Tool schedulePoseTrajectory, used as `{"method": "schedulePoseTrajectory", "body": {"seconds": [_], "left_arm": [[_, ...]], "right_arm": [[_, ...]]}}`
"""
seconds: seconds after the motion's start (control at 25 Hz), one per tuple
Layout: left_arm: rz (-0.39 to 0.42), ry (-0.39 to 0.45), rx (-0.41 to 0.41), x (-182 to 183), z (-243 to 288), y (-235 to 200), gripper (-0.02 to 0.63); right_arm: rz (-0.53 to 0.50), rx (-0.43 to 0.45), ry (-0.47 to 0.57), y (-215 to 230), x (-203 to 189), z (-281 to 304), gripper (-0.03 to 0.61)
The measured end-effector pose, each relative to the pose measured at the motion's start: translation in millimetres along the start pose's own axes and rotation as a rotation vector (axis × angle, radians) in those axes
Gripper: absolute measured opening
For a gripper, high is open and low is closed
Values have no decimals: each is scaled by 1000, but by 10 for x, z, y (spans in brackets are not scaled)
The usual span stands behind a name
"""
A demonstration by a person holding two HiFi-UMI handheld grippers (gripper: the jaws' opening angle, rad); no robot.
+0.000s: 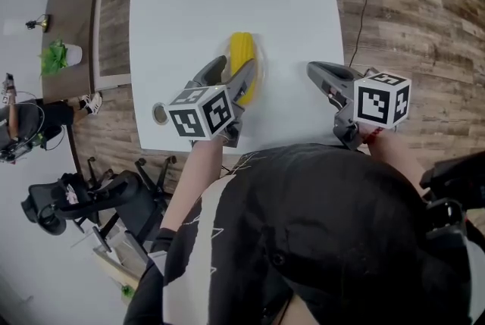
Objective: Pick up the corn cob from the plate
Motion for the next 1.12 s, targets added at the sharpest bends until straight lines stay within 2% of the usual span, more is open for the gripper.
{"method": "schedulePoseTrajectory", "body": {"seconds": [0.16,0.28,0.52,0.8,1.12], "left_arm": [[84,-30,1,-53,64,100,311],[101,-43,33,-86,91,97,307],[45,-61,34,-91,78,53,246],[-23,-51,7,-95,8,-23,239],[-93,19,-62,-63,-100,-55,239]], "right_arm": [[17,-10,-2,-41,26,-20,15],[9,1,-1,-28,27,-24,15],[-31,-50,-61,-21,-2,-28,15],[-22,-52,-57,-65,-9,61,15],[-38,-49,-54,-145,-36,119,15]]}}
Point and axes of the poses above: the fingertips, and each gripper's own axes: z forward along the fingers, y to its right, x out of its top, the point moved 3 cm from there along -z, backward along the fingers, and after that the axes turned 12 degrees about x, right-handed, at the moved point
